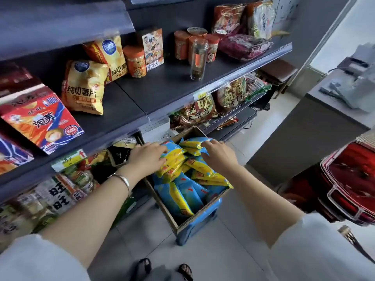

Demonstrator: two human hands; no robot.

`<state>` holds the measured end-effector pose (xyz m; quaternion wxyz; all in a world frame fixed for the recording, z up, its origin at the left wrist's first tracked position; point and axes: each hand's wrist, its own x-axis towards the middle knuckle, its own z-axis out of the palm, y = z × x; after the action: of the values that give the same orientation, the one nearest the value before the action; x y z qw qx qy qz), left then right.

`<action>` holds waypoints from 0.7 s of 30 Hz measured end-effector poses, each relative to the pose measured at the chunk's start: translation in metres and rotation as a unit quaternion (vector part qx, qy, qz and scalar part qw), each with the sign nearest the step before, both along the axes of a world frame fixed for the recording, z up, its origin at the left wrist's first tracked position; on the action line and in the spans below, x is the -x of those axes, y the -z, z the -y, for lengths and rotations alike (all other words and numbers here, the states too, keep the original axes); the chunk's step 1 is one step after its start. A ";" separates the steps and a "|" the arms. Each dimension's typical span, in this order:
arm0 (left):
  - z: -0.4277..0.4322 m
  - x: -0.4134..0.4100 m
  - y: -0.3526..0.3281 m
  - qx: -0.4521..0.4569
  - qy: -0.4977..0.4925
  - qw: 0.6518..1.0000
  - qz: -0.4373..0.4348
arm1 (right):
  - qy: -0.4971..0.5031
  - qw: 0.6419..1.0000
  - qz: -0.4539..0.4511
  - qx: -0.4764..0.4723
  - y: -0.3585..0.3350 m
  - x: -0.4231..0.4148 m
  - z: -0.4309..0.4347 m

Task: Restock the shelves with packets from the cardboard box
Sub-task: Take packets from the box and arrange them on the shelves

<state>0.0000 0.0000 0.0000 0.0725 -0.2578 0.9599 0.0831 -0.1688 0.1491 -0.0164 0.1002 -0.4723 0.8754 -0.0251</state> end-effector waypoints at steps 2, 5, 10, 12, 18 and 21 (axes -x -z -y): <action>0.009 -0.001 0.003 -0.004 -0.028 1.000 0.012 | -0.016 1.000 -0.005 -0.011 0.003 0.001 0.015; 0.025 -0.001 0.018 -0.018 -0.064 0.997 0.035 | -0.023 0.999 -0.005 -0.022 0.011 -0.001 0.038; 0.039 0.014 0.044 -0.102 -0.127 0.979 0.123 | -0.007 0.999 -0.005 -0.037 0.024 -0.003 0.059; 0.040 0.022 0.052 -0.115 -0.134 0.973 0.151 | 0.002 0.999 0.001 -0.040 0.029 -0.001 0.063; 0.053 0.034 0.057 -0.136 -0.134 0.968 0.161 | 0.035 0.994 0.016 -0.107 0.037 0.011 0.072; 0.062 0.042 0.061 -0.186 -0.133 0.965 0.129 | 0.044 0.990 0.004 -0.132 0.039 0.017 0.082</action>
<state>-0.0423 -0.0615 -0.0612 0.2308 -0.3732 0.8672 0.2352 -0.1854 0.0675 -0.0553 0.1637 -0.4159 0.8905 0.0849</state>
